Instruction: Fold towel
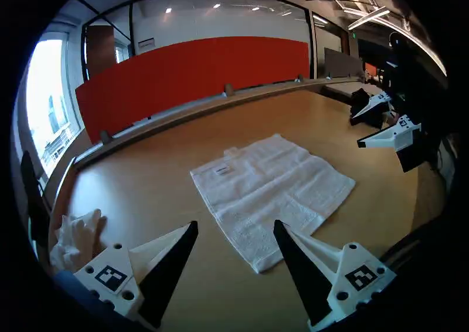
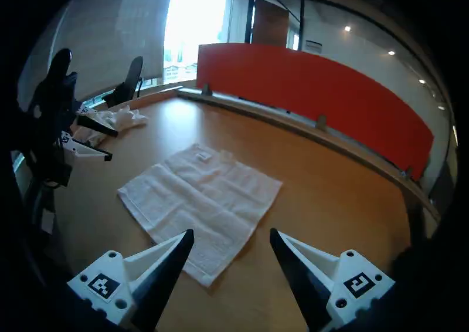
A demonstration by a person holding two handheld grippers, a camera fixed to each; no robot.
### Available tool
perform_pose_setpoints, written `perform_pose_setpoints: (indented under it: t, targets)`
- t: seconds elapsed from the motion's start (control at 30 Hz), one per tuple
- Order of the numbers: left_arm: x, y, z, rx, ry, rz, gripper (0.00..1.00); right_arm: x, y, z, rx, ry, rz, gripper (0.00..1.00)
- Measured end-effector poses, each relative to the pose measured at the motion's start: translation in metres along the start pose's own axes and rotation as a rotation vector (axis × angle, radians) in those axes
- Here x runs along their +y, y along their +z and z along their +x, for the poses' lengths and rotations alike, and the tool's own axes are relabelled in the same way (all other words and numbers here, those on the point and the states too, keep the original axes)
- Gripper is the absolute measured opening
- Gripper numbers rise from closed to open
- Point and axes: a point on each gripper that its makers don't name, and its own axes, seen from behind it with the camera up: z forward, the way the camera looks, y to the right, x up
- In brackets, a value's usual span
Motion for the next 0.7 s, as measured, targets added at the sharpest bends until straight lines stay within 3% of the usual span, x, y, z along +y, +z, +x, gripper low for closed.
perform_pose_setpoints:
  t: [0.3, 0.7]
  targets:
    - [0.015, 0.021, -0.031, -0.069, 0.004, -0.044, 0.96, -0.015, 0.023, -0.035, -0.074, -0.012, 0.042, 1.0]
    - [0.034, 0.038, -0.065, -0.166, 0.008, -0.11, 0.96, -0.028, 0.036, -0.073, -0.159, -0.019, 0.093, 1.0]
